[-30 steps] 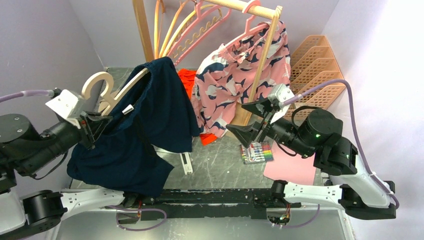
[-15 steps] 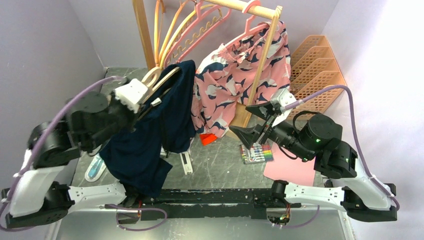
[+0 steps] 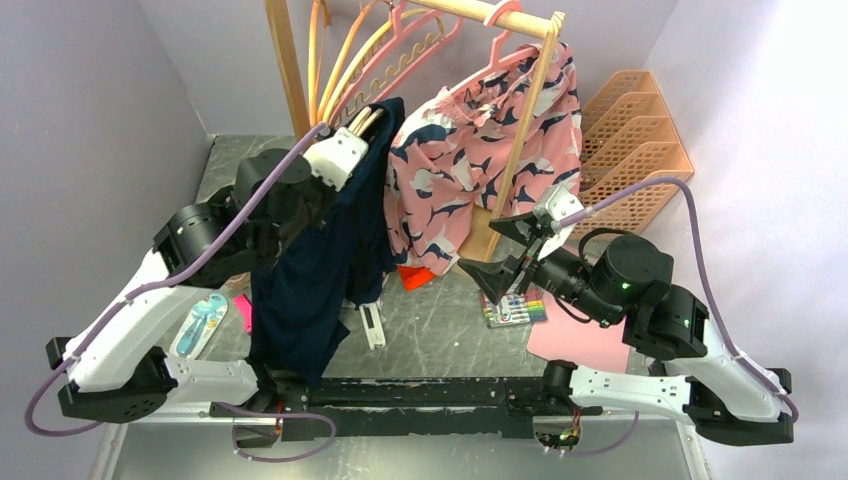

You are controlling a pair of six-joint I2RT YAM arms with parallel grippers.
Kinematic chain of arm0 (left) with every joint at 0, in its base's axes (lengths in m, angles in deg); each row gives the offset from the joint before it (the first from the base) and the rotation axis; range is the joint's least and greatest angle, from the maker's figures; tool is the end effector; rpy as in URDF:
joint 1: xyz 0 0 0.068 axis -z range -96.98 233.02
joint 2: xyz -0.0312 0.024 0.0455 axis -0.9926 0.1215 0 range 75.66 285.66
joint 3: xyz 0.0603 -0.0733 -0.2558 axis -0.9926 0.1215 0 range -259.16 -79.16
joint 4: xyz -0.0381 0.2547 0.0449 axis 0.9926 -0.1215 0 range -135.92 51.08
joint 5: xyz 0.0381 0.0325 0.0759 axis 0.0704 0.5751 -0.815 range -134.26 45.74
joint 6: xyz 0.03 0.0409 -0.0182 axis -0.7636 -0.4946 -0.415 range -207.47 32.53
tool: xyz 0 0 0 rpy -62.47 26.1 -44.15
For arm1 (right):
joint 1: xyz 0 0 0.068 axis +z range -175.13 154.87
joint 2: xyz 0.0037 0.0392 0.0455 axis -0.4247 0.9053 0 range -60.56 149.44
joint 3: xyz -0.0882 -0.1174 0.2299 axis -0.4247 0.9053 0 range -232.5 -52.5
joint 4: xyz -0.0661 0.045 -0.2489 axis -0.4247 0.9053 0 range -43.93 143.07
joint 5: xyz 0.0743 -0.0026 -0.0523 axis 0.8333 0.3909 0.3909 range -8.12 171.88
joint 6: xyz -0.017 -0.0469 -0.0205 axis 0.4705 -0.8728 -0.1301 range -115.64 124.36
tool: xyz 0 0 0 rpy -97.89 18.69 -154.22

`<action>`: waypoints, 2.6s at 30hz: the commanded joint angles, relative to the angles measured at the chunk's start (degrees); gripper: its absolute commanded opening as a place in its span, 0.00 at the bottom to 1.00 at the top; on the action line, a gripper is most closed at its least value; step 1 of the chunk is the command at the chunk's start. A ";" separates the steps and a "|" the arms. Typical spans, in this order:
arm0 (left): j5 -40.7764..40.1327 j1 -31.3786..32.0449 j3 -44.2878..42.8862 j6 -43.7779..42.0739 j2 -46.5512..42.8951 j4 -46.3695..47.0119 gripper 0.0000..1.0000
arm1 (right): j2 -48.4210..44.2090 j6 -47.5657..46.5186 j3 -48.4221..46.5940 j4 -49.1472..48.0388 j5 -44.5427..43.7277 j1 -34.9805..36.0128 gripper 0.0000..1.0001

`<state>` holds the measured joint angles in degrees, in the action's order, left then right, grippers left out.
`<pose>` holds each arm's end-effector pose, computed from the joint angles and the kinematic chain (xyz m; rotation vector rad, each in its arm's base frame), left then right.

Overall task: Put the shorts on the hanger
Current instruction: Place the hanger at the clothesline.

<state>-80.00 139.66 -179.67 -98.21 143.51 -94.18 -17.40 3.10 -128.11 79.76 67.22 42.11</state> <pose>0.1216 -0.1467 0.5012 0.6940 1.7565 0.0682 0.0510 0.0983 0.4738 -0.7444 1.4560 0.6894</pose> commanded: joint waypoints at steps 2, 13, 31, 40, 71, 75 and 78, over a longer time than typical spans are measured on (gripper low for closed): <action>-2.93 -3.76 -4.07 -1.30 2.65 8.81 0.07 | -1.24 0.93 1.87 -0.86 -0.64 0.12 0.82; 25.57 -5.31 -5.19 -1.39 4.34 16.77 0.07 | -3.21 2.37 4.43 -0.16 -0.91 0.08 0.82; 23.98 -6.69 -9.38 -2.52 11.34 15.48 0.07 | -5.83 3.76 8.33 -1.23 -4.88 0.11 0.82; 24.99 -12.58 -11.98 1.92 16.23 15.98 0.07 | -6.87 3.87 9.05 -1.99 -6.06 0.14 0.82; 26.63 -14.58 -8.28 6.01 16.04 31.04 0.07 | -11.32 5.99 11.50 -1.44 -6.85 0.06 0.82; 29.36 -14.59 -13.51 6.97 17.41 31.08 0.07 | -10.61 6.01 10.58 -1.17 -6.69 0.10 0.82; 30.54 -14.56 -16.67 7.46 17.78 31.19 0.07 | -10.26 6.18 10.15 -1.23 -6.61 0.14 0.82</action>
<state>-51.61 125.43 -189.57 -92.09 162.74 -70.82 -27.96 8.63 -116.79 79.54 60.49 42.11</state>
